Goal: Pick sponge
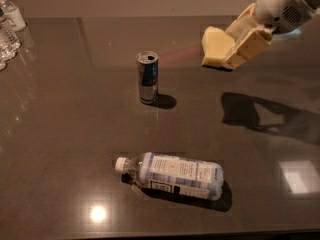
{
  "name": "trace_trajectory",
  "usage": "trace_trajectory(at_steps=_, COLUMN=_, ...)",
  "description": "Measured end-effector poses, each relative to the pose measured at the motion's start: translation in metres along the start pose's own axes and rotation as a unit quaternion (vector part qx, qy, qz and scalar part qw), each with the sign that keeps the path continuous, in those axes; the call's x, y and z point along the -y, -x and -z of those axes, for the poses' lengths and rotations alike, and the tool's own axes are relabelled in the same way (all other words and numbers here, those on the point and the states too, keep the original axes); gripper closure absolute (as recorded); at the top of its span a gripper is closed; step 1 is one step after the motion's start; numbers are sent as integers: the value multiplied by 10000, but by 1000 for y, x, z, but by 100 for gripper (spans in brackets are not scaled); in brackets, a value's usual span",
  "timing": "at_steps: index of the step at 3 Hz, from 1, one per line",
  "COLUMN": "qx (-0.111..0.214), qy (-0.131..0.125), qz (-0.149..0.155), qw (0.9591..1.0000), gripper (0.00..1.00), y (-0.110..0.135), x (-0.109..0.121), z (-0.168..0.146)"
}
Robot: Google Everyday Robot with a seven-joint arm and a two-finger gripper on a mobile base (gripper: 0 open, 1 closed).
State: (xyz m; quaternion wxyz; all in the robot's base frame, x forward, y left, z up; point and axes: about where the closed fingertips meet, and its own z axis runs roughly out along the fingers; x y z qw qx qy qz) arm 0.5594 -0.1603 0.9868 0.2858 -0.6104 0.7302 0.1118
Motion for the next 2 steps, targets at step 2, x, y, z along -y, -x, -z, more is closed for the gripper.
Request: trace_trajectory(at_steps=2, qx=87, qy=-83, qz=165, qw=9998, gripper=100, y=18, x=-2, z=18)
